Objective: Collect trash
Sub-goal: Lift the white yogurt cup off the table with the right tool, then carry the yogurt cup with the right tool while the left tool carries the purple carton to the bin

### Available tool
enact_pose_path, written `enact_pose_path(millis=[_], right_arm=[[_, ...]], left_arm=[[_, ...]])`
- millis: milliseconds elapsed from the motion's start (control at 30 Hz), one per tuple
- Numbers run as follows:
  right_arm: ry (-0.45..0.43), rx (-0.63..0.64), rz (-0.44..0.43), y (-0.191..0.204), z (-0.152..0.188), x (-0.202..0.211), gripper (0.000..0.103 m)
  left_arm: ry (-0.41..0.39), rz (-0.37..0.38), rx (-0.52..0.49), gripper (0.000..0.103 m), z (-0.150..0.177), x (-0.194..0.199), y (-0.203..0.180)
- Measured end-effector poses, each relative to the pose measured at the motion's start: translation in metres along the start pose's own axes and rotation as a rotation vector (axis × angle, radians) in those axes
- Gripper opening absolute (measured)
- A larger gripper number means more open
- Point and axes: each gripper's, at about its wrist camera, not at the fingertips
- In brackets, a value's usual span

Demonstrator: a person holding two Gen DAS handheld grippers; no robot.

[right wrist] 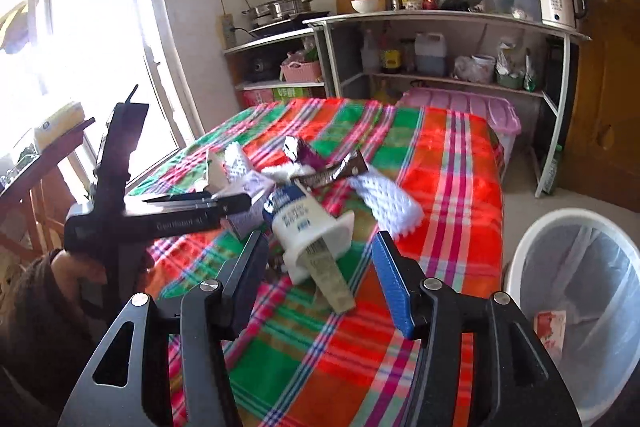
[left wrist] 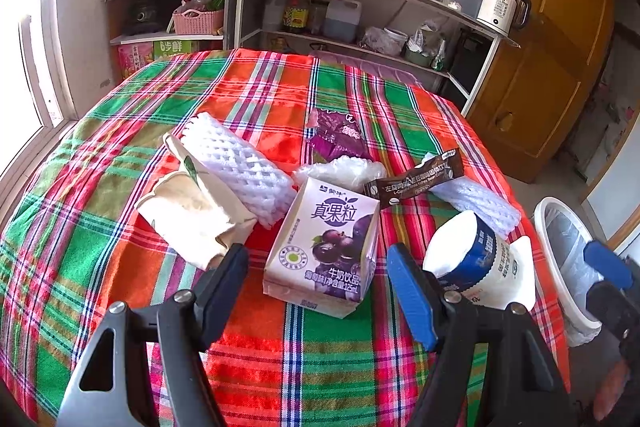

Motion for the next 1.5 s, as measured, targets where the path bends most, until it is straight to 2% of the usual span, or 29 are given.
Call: enact_pose_path(millis=[67,200,300,433,533,567,600,667,767,867,967,1067,1133,1200,1267,1300,1367,1433,1467,1500], right_arm=[[0.006,0.061,-0.008,0.010,-0.018,-0.009,0.059],[0.106,0.232,-0.028,0.033,-0.035,-0.043,0.059],[0.201,0.305,-0.001,0.037,-0.038,-0.070,0.061],[0.271,0.303,0.048,0.031,-0.045,-0.095,0.064],[0.357,0.325,0.023,0.029,-0.046,-0.110,0.064],[0.357,0.315,0.030,0.028,-0.044,-0.110,0.064],[0.342,0.293,0.018,0.025,-0.044,-0.107,0.064],[0.311,0.220,-0.029,0.017,-0.042,-0.101,0.054],[0.255,0.135,-0.045,0.007,-0.037,-0.089,0.051],[0.196,0.076,-0.080,0.001,-0.031,-0.075,0.050],[0.108,-0.040,-0.136,-0.015,-0.030,-0.059,0.050],[0.076,-0.125,-0.196,-0.027,-0.026,-0.054,0.050],[0.047,-0.163,-0.231,-0.031,-0.024,-0.051,0.050],[0.043,-0.221,-0.308,-0.039,-0.025,-0.051,0.050],[0.004,-0.267,-0.346,-0.044,-0.026,-0.048,0.051],[-0.009,-0.266,-0.338,-0.045,-0.027,-0.047,0.051],[0.012,-0.272,-0.247,-0.043,-0.030,-0.050,0.050],[-0.024,-0.299,-0.334,-0.048,-0.029,-0.045,0.050],[-0.028,-0.304,-0.343,-0.048,-0.029,-0.044,0.050],[-0.028,-0.296,-0.311,-0.046,-0.031,-0.043,0.050]], left_arm=[[0.008,0.013,0.009,0.074,0.000,-0.001,0.003],[0.005,0.010,0.008,0.074,0.001,0.002,0.008],[0.006,0.016,0.021,0.074,0.000,0.003,0.016],[0.013,0.030,0.026,0.074,-0.002,0.001,0.021],[0.021,0.044,0.023,0.074,-0.004,-0.001,0.019],[0.019,0.039,0.017,0.074,-0.004,0.000,0.018],[0.017,0.037,0.015,0.074,-0.005,0.000,0.017],[0.018,0.043,0.013,0.074,-0.008,-0.001,0.015],[0.022,0.034,-0.001,0.074,-0.011,-0.002,0.010],[0.061,0.022,-0.049,0.075,-0.013,-0.010,0.001],[0.064,-0.013,-0.063,0.075,-0.013,-0.015,-0.007],[0.080,-0.016,-0.087,0.075,-0.014,-0.023,-0.014],[0.092,-0.031,-0.075,0.075,-0.014,-0.027,-0.015],[0.081,-0.017,-0.069,0.075,-0.014,-0.027,-0.014],[0.087,-0.025,-0.046,0.070,-0.014,-0.028,-0.011],[0.087,-0.030,-0.040,0.068,-0.014,-0.028,-0.010],[0.086,-0.035,-0.031,0.062,-0.015,-0.029,-0.007],[0.092,-0.026,-0.021,0.061,-0.014,-0.031,-0.005],[0.090,-0.024,-0.019,0.061,-0.014,-0.031,-0.004],[0.088,-0.028,-0.023,0.060,-0.014,-0.030,-0.005]])
Point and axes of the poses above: each gripper's, at about its wrist camera, not at the fingertips, and x roughly against the way its jaws point, y to its left, z to its underside, and after that the axes turned 10 degrees about y, right-handed
